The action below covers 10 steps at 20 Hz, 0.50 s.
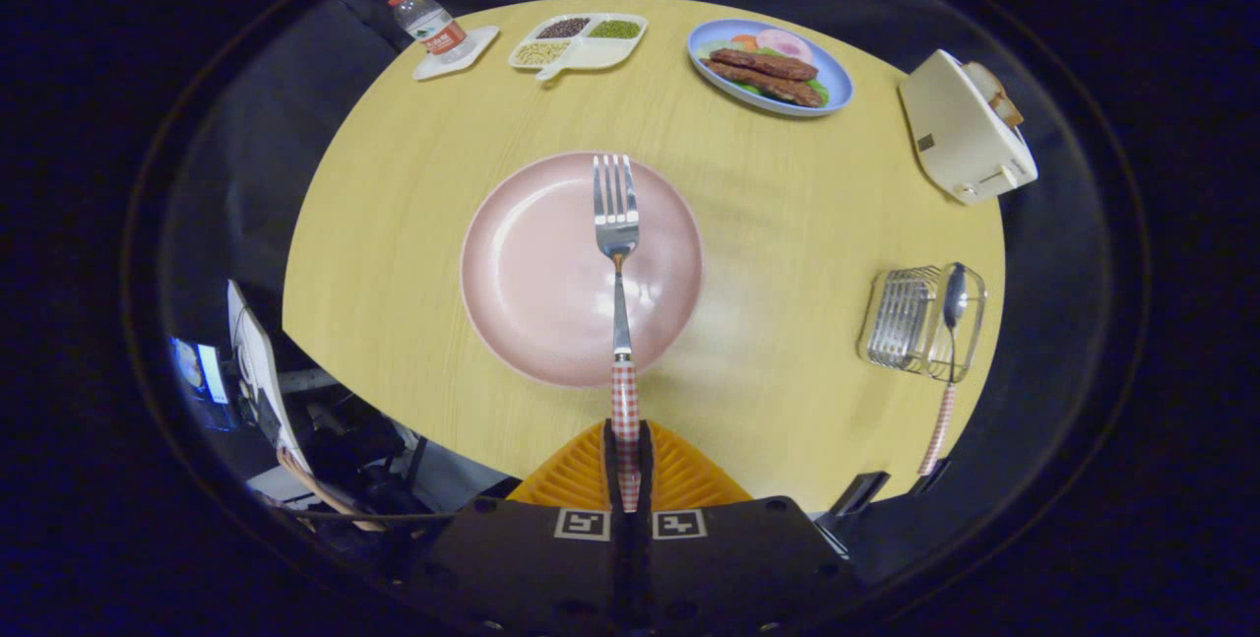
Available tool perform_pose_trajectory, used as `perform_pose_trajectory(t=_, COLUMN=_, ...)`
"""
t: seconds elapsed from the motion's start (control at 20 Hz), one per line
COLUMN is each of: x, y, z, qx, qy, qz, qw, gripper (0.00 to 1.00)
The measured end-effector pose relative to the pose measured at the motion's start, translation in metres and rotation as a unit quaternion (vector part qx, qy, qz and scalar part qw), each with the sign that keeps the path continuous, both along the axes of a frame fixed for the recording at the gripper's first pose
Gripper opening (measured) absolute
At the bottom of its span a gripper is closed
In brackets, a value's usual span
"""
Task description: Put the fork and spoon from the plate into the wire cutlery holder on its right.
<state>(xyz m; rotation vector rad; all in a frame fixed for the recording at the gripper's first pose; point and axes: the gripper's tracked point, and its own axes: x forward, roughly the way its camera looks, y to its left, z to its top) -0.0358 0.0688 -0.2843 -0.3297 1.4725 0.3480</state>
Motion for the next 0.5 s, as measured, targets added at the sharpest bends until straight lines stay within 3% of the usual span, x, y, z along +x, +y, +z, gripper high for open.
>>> perform_pose_trajectory(t=0.5, x=-0.018, y=-0.153, z=0.087, qx=-0.035, qy=0.067, qz=0.017, qw=0.997, gripper=0.01)
